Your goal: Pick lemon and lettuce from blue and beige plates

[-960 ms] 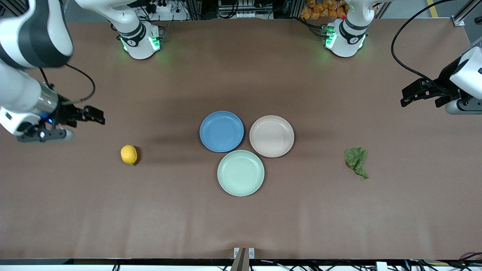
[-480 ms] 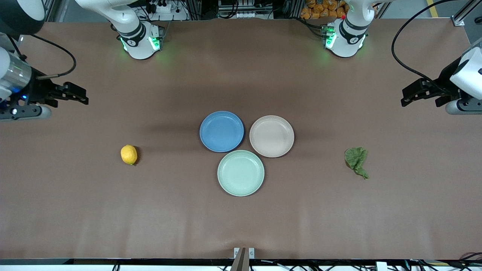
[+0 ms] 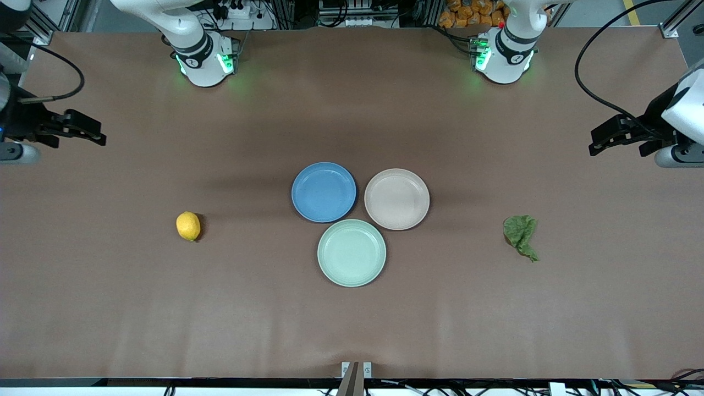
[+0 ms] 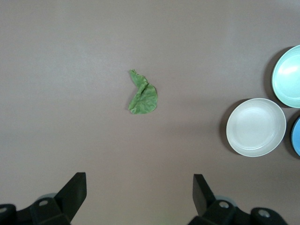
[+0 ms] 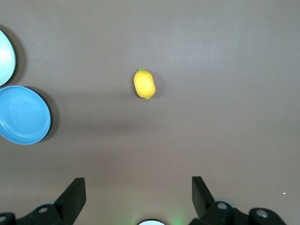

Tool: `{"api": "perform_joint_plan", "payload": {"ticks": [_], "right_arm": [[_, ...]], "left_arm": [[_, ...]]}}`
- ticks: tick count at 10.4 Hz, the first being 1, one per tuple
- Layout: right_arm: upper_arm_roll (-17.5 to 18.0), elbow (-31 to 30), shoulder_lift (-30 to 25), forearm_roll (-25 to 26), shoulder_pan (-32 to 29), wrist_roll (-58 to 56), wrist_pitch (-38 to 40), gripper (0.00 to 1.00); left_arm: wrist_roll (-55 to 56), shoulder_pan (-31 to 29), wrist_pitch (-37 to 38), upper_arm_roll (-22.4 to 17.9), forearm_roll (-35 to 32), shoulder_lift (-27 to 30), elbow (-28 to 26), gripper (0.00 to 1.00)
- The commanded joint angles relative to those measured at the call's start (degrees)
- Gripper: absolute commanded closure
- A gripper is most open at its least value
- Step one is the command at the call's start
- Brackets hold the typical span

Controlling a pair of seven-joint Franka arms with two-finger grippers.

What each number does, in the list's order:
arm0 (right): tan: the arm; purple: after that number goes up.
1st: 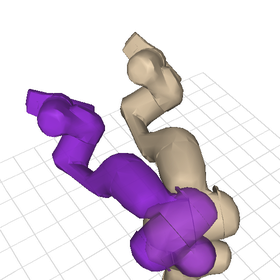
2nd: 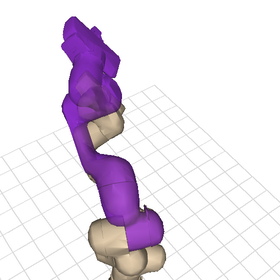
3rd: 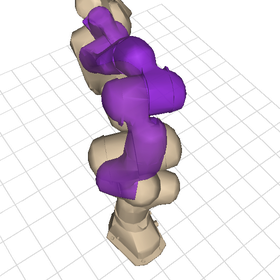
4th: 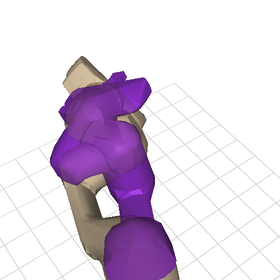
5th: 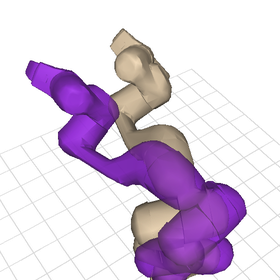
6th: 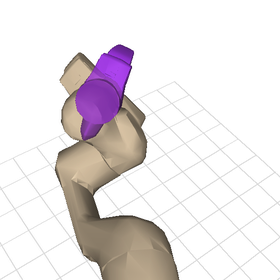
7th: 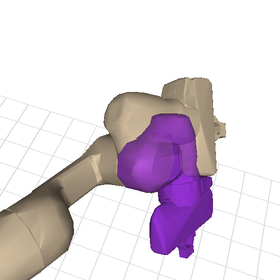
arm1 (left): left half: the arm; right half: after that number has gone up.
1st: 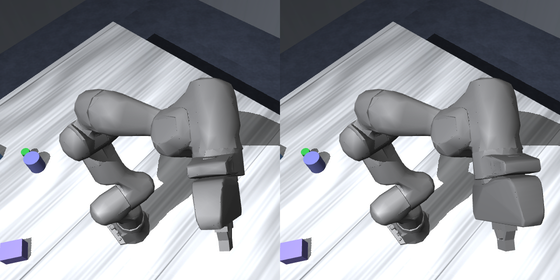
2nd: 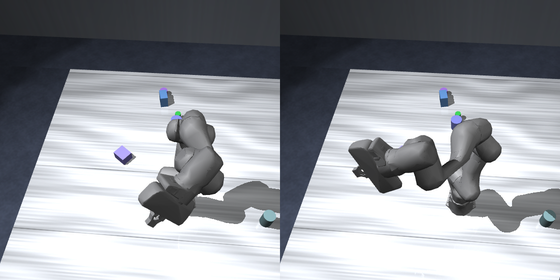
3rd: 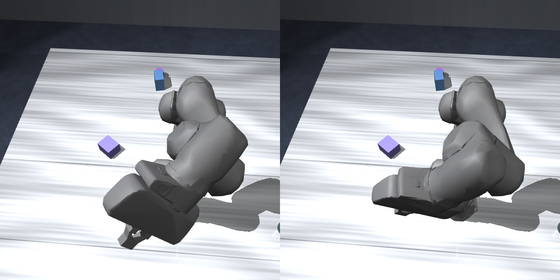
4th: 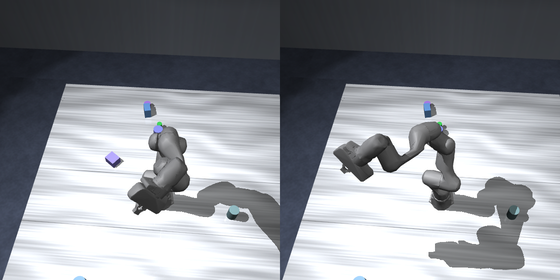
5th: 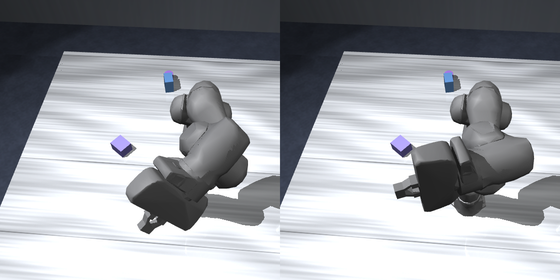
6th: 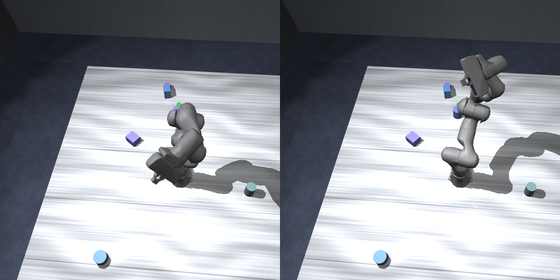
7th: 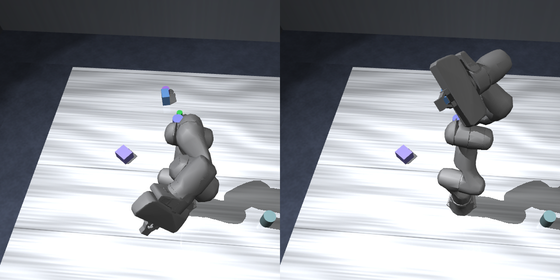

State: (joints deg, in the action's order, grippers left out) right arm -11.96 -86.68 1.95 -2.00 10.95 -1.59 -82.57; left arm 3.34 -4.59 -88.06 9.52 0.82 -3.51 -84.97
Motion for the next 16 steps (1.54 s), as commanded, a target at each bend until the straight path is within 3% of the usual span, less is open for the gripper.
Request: {"api": "perform_joint_plan", "payload": {"ticks": [1,16], "right_arm": [[0.4,0.7,-0.8,0.5,-1.8,1.1,0.6,0.00],[-0.4,0.8,-0.7,0.6,-2.6,1.2,-0.9,0.00]], "left_arm": [[-1.8,0.0,0.5,-0.3,-2.3,0.6,-0.3,0.00],[-1.8,0.0,1.4,0.3,-2.8,1.3,1.2,0.00]]}}
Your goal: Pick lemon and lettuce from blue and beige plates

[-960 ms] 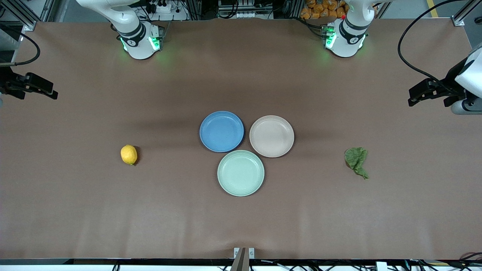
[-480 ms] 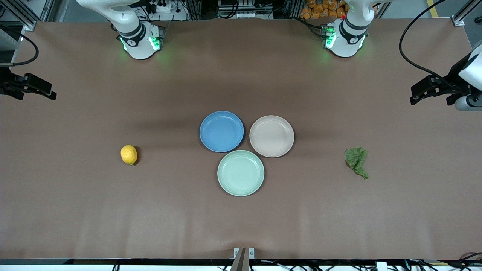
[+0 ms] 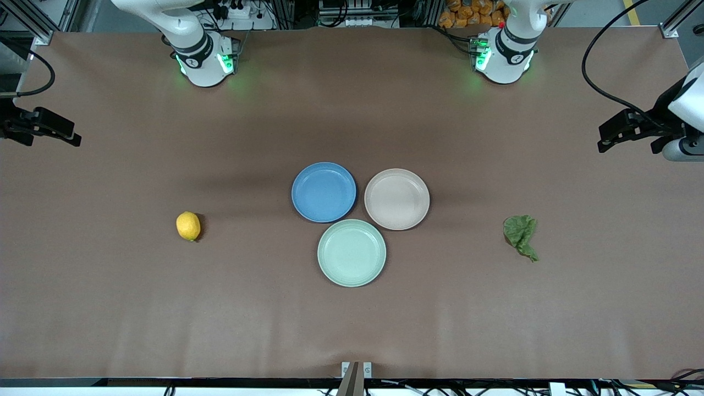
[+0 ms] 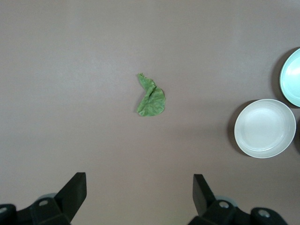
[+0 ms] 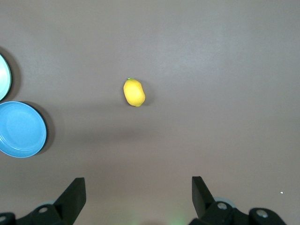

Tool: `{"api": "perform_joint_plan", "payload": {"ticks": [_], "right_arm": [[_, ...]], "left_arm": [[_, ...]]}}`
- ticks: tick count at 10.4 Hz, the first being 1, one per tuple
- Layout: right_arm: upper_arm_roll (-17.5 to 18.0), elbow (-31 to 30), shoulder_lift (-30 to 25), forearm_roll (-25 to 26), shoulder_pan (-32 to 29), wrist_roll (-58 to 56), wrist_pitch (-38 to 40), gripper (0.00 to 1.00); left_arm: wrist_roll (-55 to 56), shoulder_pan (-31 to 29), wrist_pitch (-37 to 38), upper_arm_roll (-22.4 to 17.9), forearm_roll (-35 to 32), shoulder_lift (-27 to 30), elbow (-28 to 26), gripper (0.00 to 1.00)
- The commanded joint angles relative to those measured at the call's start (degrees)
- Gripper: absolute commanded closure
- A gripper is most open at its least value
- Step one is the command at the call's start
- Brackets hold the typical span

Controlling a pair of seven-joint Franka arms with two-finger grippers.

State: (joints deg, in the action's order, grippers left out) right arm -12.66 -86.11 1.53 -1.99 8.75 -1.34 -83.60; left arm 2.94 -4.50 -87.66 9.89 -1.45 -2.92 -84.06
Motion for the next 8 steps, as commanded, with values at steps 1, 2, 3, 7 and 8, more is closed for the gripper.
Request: {"api": "perform_joint_plan", "payload": {"ticks": [1,2,3,7,8], "right_arm": [[0.3,0.2,-0.3,0.5,-0.4,0.9,0.1,0.00],[0.3,0.2,-0.3,0.5,-0.4,0.9,0.1,0.00],[0.3,0.2,-0.3,0.5,-0.3,0.9,0.1,0.00],[0.3,0.2,-0.3,0.5,-0.2,0.7,0.1,0.00],[0.3,0.2,-0.3,0.5,-0.2,0.5,0.1,0.00]], "left_arm": [[-1.4,-0.1,1.0,0.0,-0.5,0.7,0.3,0.00],[-1.4,-0.1,1.0,0.0,-0.5,0.7,0.3,0.00],[-1.4,-0.1,1.0,0.0,-0.6,0.7,0.3,0.00],[-1.4,-0.2,2.4,-0.5,-0.7,0.6,0.3,0.00],[-1.4,-0.2,2.4,-0.5,-0.6,0.6,0.3,0.00]]}}
